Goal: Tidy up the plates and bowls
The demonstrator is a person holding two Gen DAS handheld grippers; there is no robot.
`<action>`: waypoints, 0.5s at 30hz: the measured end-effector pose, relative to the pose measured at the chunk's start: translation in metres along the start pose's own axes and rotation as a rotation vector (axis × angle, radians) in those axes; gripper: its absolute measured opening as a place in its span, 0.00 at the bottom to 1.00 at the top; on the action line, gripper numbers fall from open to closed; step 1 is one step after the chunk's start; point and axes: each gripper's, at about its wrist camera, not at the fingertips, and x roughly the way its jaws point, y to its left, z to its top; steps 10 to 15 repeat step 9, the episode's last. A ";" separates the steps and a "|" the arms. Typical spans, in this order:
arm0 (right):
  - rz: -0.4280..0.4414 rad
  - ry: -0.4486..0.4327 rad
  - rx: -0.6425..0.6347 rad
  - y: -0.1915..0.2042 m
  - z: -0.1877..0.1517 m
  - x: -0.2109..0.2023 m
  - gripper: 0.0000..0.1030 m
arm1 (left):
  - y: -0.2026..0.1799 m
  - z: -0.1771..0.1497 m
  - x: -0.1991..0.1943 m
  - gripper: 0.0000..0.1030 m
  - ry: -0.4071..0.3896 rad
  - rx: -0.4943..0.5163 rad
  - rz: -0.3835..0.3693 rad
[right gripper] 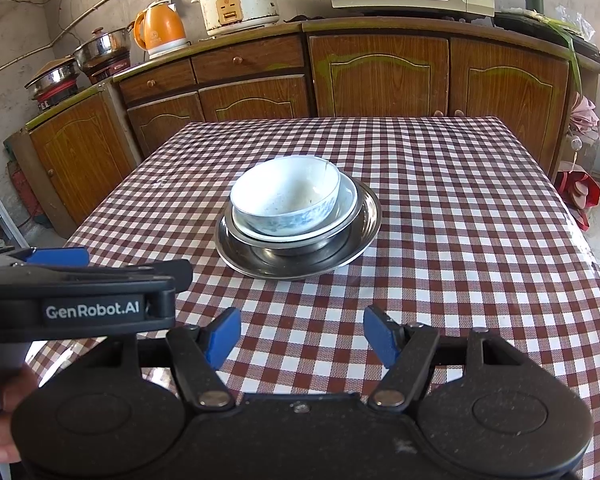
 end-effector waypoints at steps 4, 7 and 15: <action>-0.001 0.003 0.005 -0.001 0.000 0.001 0.79 | 0.001 0.000 0.001 1.00 -0.002 -0.001 0.003; -0.003 0.006 0.007 -0.001 0.000 0.003 0.79 | 0.002 0.000 0.003 1.00 0.005 -0.013 -0.006; -0.003 0.008 0.008 -0.001 -0.001 0.003 0.79 | 0.001 0.001 0.004 1.00 0.009 -0.011 -0.016</action>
